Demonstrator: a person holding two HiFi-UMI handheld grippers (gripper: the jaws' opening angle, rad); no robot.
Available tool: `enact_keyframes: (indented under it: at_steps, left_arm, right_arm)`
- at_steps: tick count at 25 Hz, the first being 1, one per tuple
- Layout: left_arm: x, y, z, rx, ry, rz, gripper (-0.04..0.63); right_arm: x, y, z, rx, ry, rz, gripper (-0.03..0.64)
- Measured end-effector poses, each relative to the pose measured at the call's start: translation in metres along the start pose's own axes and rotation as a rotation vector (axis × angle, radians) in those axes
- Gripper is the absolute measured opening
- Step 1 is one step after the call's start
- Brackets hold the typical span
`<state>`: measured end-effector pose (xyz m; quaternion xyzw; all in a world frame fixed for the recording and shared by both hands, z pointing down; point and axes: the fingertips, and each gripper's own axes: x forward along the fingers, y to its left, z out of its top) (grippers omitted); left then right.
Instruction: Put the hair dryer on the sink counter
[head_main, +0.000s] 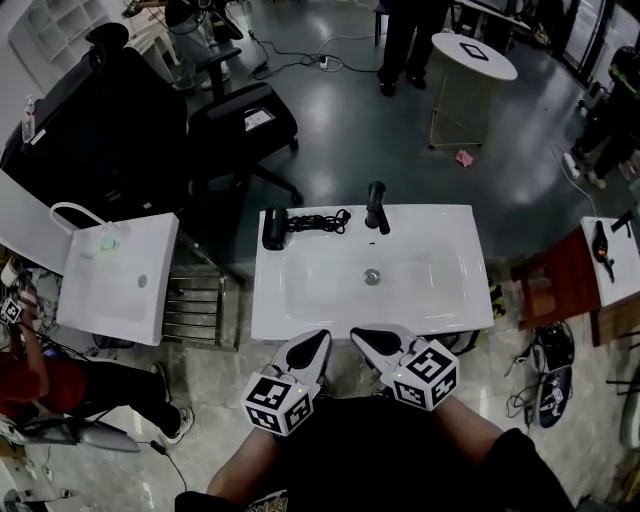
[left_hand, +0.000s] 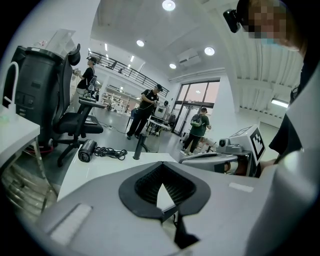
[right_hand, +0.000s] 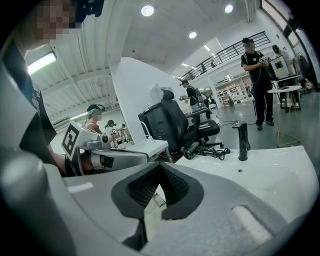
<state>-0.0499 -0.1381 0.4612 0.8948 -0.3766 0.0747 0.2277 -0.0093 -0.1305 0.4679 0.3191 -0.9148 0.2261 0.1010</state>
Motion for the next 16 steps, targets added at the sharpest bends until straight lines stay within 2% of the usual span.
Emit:
enact_keyframes:
  at_steps: [16]
  left_arm:
    - [0.004, -0.0001, 0.0023, -0.01, 0.002, 0.006, 0.003]
  right_arm:
    - [0.0016, -0.0026, 0.0032, -0.009, 0.008, 0.015, 0.0]
